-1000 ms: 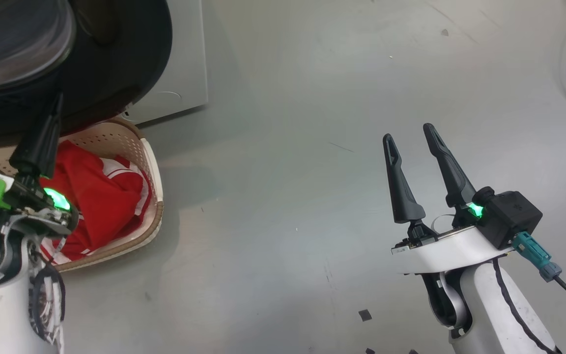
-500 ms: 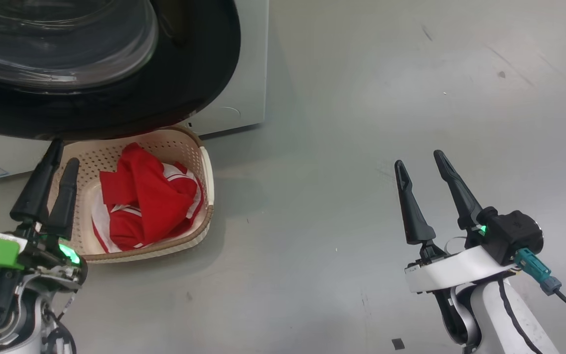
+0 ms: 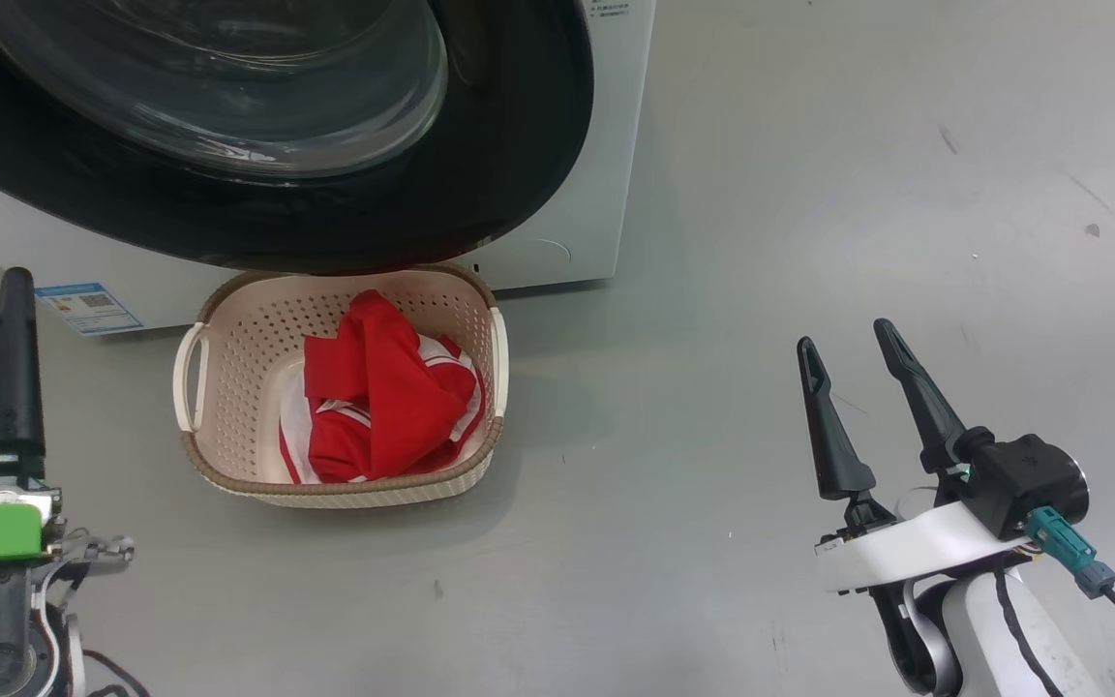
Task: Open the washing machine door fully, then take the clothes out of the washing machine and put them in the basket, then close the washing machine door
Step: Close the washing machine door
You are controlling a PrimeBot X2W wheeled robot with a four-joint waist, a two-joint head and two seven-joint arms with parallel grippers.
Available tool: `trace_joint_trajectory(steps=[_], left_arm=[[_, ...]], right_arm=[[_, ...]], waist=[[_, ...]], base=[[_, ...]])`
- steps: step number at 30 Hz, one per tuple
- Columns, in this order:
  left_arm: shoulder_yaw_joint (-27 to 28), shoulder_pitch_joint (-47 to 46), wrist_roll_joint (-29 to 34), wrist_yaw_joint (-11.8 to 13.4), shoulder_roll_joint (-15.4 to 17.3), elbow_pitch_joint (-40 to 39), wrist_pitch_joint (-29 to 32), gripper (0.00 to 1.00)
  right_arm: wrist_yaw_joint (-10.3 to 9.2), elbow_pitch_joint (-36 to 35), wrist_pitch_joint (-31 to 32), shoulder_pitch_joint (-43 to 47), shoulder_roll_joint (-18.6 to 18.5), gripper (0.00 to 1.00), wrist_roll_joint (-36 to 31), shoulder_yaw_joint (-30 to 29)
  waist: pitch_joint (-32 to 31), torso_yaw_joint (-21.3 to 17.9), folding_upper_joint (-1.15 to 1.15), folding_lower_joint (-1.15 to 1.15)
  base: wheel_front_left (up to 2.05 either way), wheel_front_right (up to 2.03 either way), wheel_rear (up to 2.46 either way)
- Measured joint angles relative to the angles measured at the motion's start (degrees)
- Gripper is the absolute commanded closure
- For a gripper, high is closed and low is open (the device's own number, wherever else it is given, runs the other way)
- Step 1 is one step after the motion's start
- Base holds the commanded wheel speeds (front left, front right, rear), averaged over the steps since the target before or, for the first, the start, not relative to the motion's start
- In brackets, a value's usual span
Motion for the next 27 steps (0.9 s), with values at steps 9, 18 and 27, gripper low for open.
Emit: trace_joint_trajectory(steps=[9,18,27], left_arm=[[-3.19,4.60,26.64,-0.01,6.76,-5.67,-11.47,0.00],[-8.62,11.66,47.10,0.54,9.18,-3.16,-17.30,0.00],[-13.37,15.93,54.71,4.31,7.82,-0.14,-19.25,0.00]], right_arm=[[0.44,-1.13,0.00,0.07,0.02,0.00,-1.05,-0.38],[0.48,-1.40,0.00,1.76,0.11,0.00,-1.51,-0.66],[0.43,-0.02,0.00,4.49,0.36,0.00,-1.51,-0.85]], waist=[[-1.69,2.56,0.00,0.00],[-3.01,2.95,0.00,0.00],[-4.70,2.77,0.00,-0.01]], base=[[0.00,0.00,0.00],[0.00,0.00,0.00],[0.00,0.00,0.00]])
